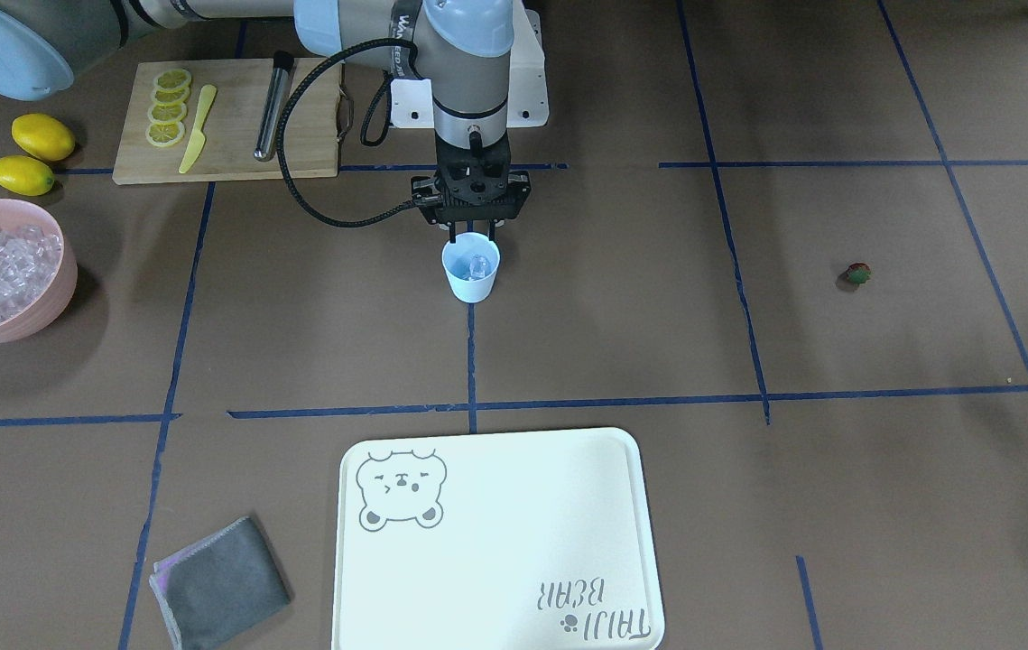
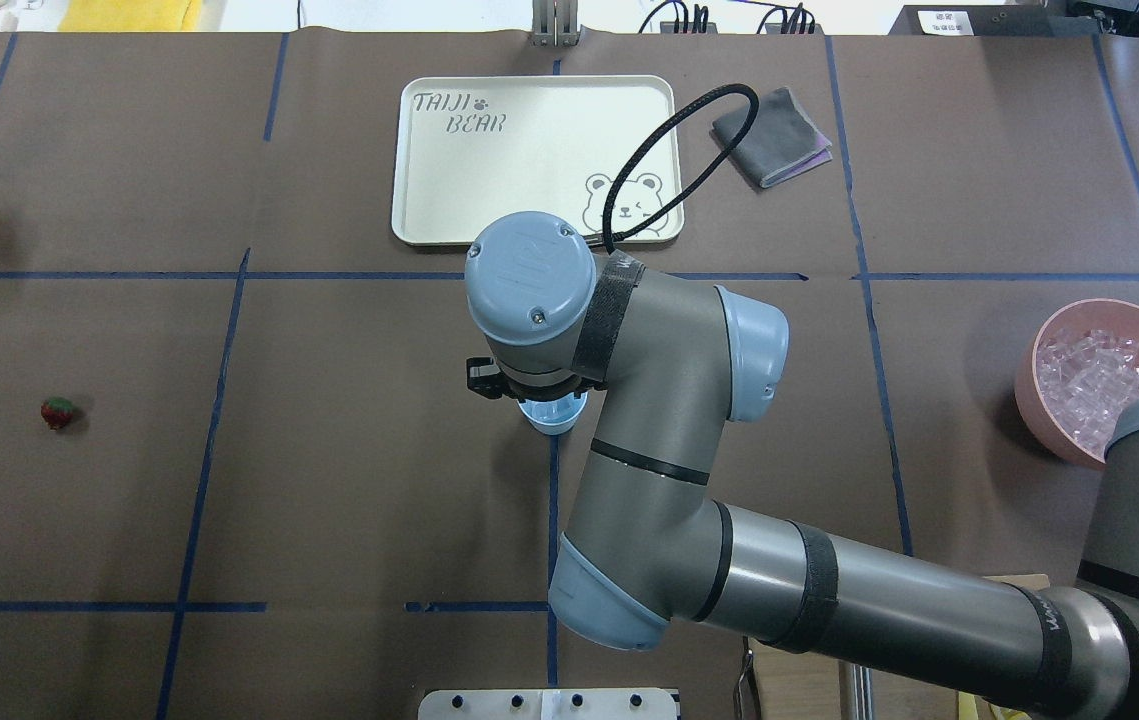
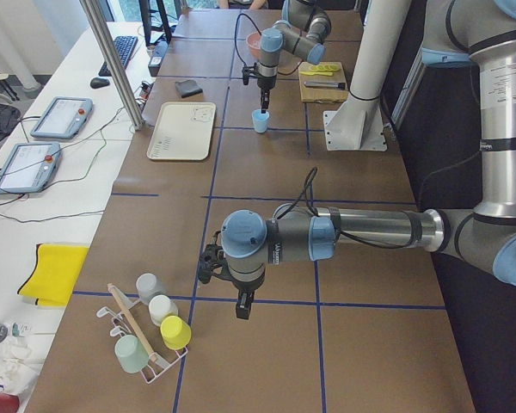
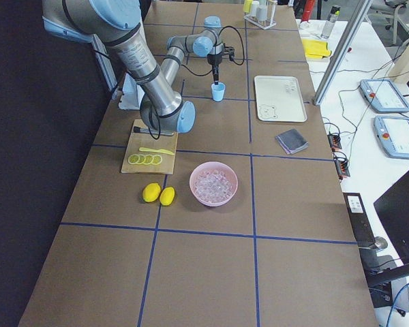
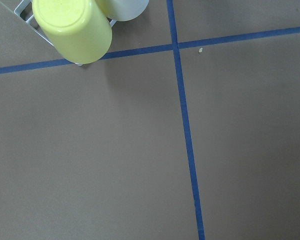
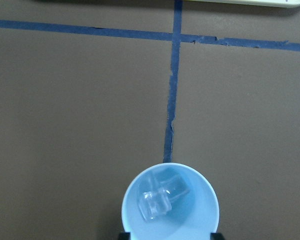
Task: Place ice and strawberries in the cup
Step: 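Open the right gripper to drop the ice cube into the cup, then move the right gripper back over the pink ice bowl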
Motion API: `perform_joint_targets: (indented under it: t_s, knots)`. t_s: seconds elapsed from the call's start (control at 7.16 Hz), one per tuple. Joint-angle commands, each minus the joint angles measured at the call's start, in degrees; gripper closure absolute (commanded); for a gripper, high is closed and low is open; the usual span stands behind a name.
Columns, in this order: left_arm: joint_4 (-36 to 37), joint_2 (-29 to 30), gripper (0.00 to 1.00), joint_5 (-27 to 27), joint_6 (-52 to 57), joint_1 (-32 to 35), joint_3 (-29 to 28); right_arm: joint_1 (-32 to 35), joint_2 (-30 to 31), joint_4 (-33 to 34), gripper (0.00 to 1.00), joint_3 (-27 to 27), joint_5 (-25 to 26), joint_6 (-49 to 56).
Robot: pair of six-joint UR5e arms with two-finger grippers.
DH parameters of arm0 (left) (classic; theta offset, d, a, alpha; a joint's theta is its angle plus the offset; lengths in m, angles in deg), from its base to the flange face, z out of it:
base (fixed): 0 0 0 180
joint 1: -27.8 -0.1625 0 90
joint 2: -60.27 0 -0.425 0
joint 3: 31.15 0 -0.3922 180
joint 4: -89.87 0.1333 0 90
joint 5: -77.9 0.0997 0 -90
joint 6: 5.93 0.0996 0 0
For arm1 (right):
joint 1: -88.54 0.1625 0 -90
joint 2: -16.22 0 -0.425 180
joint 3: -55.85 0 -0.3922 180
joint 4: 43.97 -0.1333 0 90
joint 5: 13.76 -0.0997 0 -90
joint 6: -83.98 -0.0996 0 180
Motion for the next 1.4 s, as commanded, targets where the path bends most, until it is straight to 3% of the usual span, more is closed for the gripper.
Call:
perform_joint_targets:
  t_s: [0.0,0.14,0.42,0.84,1.26]
  knots:
    - [0.00,-0.01,0.00,0.00,0.00,0.00,0.20,1.03,-0.01,0.07,0.01,0.45,-0.14,0.42]
    - [0.00,-0.18,0.00,0.00,0.00,0.00,0.20,2.60,0.16,0.16,0.01,1.23,-0.75,0.60]
    - [0.00,-0.36,0.00,0.00,0.09,-0.09,0.20,9.26,4.53,0.60,0.01,5.95,-7.49,5.57]
    - [-0.09,-0.36,0.00,-0.09,0.09,0.00,0.29,18.23,17.97,0.60,0.01,17.30,-13.39,19.45]
    - [-0.09,-0.36,0.00,-0.09,0.09,0.00,0.73,27.45,30.79,-0.19,0.01,21.96,-19.18,36.40]
